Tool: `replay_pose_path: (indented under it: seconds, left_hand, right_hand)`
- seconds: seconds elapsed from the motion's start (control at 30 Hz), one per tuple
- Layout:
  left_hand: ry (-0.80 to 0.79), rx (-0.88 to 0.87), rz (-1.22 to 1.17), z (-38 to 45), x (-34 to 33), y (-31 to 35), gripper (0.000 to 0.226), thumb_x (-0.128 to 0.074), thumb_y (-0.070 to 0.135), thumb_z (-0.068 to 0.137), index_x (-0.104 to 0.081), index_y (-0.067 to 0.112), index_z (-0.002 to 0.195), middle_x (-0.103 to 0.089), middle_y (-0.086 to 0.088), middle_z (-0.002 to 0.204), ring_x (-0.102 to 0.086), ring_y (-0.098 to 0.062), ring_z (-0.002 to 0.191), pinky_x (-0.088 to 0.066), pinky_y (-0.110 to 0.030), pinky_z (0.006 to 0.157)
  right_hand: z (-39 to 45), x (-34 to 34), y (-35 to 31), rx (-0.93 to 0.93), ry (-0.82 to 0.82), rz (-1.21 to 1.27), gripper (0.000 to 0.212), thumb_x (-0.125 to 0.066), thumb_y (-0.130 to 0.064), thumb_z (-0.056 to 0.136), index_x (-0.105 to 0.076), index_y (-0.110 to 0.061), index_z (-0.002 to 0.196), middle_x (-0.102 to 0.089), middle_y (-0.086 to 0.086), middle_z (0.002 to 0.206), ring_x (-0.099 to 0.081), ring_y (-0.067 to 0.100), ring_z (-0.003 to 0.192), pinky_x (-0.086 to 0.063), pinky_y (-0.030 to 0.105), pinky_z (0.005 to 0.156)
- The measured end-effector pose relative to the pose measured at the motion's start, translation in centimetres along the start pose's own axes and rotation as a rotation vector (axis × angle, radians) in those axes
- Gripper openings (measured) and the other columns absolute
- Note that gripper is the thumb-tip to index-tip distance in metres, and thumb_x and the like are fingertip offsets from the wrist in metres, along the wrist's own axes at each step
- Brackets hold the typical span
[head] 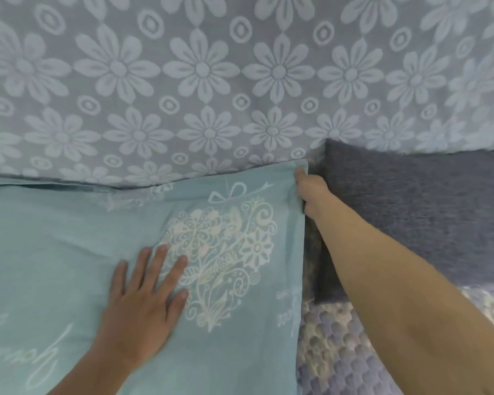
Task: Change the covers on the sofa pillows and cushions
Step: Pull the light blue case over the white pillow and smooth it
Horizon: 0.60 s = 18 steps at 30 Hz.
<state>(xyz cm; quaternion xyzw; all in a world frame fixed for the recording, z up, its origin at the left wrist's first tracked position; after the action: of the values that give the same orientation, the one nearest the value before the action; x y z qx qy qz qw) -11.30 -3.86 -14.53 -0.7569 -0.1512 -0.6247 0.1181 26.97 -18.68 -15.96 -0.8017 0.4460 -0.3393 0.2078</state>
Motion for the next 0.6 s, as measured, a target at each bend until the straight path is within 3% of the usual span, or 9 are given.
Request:
replay_pose_path:
  seconds: [0.1,0.17,0.23,0.27,0.3,0.33,0.4,0.53,0.6]
  left_hand:
    - [-0.032,0.014,-0.010,0.3,0.3,0.2,0.064,-0.031,0.054,0.097,-0.043,0.027,0.154,-0.037,-0.012,0.161,-0.032,-0.037,0.150,-0.021,-0.063,0.119]
    - [-0.033,0.023,-0.014,0.5,0.8,0.7,0.063,-0.032,0.053,0.097,-0.045,0.027,0.153,-0.038,-0.013,0.161,-0.033,-0.038,0.149,-0.021,-0.064,0.118]
    - [-0.021,0.026,-0.028,0.9,1.5,1.3,0.061,-0.035,0.052,0.097,-0.047,0.027,0.152,-0.040,-0.015,0.159,-0.033,-0.039,0.149,-0.020,-0.064,0.119]
    - [-0.010,0.021,-0.038,1.2,1.9,1.5,0.060,-0.036,0.052,0.097,-0.048,0.027,0.151,-0.040,-0.015,0.159,-0.034,-0.040,0.148,-0.020,-0.064,0.119]
    - [-0.003,0.010,-0.047,1.4,2.4,1.6,0.059,-0.036,0.051,0.098,-0.048,0.028,0.151,-0.040,-0.015,0.159,-0.034,-0.040,0.148,-0.020,-0.063,0.119]
    - [0.002,-0.008,-0.049,1.6,2.9,1.5,0.058,-0.036,0.052,0.099,-0.048,0.029,0.151,-0.039,-0.014,0.160,-0.033,-0.040,0.148,-0.021,-0.062,0.120]
    - [-0.024,0.006,-0.050,1.6,3.8,0.4,0.057,-0.034,0.052,0.099,-0.047,0.032,0.151,-0.039,-0.013,0.160,-0.032,-0.040,0.149,-0.022,-0.060,0.120]
    - [-0.040,0.402,-0.113,-0.3,4.9,-7.1,0.058,-0.028,0.055,0.100,-0.038,0.037,0.155,-0.032,-0.010,0.163,-0.025,-0.040,0.151,-0.016,-0.062,0.120]
    - [-0.133,0.639,-0.171,-3.6,4.6,-11.7,0.059,-0.020,0.060,0.102,-0.019,0.044,0.158,-0.014,-0.006,0.169,-0.009,-0.037,0.154,-0.007,-0.064,0.121]
  right_hand:
    - [-2.8,0.3,-0.3,0.183,0.246,-0.302,0.046,-0.042,-0.033,0.105,-0.051,0.001,0.135,-0.056,0.023,0.133,-0.054,0.042,0.121,-0.043,0.040,0.097]
    - [-7.3,-1.0,0.5,0.678,0.413,-0.567,0.038,-0.048,-0.020,0.102,-0.054,0.003,0.131,-0.053,0.028,0.133,-0.050,0.046,0.120,-0.039,0.049,0.100]
    - [-11.9,-3.9,3.3,1.147,0.206,-0.815,0.042,-0.047,-0.025,0.102,-0.052,-0.004,0.138,-0.046,0.022,0.144,-0.041,0.040,0.131,-0.031,0.048,0.111]
    - [-13.0,-5.1,5.1,1.182,-0.031,-0.961,0.048,-0.042,-0.034,0.103,-0.046,-0.011,0.145,-0.039,0.017,0.152,-0.033,0.035,0.139,-0.024,0.046,0.117]
    - [-12.8,-5.7,6.5,1.072,-0.199,-1.105,0.054,-0.034,-0.043,0.104,-0.037,-0.018,0.152,-0.029,0.011,0.160,-0.023,0.031,0.147,-0.015,0.046,0.121]
    - [-11.5,-5.8,7.4,0.778,-0.234,-1.156,0.058,-0.027,-0.051,0.103,-0.027,-0.025,0.156,-0.018,0.007,0.165,-0.015,0.029,0.151,-0.009,0.048,0.122]
    - [-10.5,-5.1,6.7,0.206,-0.050,-0.987,0.059,-0.023,-0.054,0.102,-0.022,-0.030,0.155,-0.010,0.006,0.166,-0.013,0.035,0.150,-0.010,0.055,0.120]
    - [-16.0,-7.2,5.6,0.243,0.075,-0.727,0.072,-0.034,-0.058,0.100,-0.006,-0.027,0.159,0.001,0.005,0.167,-0.007,0.034,0.151,-0.013,0.056,0.119]
    - [-18.6,-6.8,8.6,0.047,0.098,-0.600,0.083,-0.038,-0.066,0.095,-0.002,-0.027,0.159,-0.005,0.008,0.167,-0.013,0.037,0.150,-0.015,0.058,0.117]
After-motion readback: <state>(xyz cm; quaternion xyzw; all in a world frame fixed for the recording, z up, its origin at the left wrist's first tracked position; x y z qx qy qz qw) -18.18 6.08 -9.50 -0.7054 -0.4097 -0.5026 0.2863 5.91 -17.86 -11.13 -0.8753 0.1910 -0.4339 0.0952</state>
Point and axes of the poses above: each hand's wrist, its own z-axis towards the middle knuckle, its own x-axis out of the back of the hand, y = z × x, the point moved 2 cm from there along z, towards the middle knuckle
